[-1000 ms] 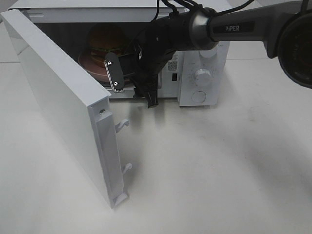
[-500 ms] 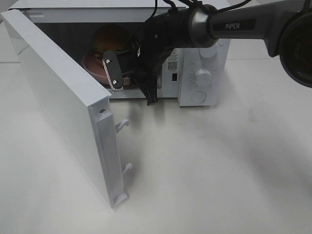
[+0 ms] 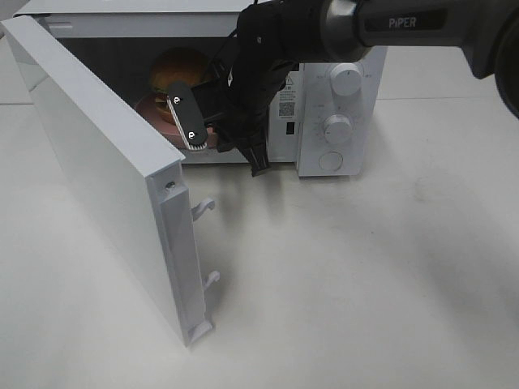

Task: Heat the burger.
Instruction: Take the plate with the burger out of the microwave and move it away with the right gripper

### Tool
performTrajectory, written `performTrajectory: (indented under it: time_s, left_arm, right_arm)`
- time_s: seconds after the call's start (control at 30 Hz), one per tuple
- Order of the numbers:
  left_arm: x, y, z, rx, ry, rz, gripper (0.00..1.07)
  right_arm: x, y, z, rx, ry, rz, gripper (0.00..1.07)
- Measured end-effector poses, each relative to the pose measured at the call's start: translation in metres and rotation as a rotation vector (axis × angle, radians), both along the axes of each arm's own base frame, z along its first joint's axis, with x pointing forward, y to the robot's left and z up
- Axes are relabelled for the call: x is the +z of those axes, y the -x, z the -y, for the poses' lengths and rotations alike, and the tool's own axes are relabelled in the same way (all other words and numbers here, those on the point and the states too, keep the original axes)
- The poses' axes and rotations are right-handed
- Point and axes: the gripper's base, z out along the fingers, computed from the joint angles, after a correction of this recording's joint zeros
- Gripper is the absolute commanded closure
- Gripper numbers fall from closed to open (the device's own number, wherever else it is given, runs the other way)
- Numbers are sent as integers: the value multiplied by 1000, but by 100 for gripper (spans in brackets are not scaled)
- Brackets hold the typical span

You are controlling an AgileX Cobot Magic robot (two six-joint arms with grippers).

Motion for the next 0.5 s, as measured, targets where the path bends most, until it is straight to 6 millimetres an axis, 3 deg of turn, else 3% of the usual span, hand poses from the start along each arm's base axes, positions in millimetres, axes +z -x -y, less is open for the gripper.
performTrajectory:
  time_s: [0.5]
  left_arm:
    - [0,0,0,0,0,0,9]
  right_arm:
    - [14,31,21,213,19,-21,107]
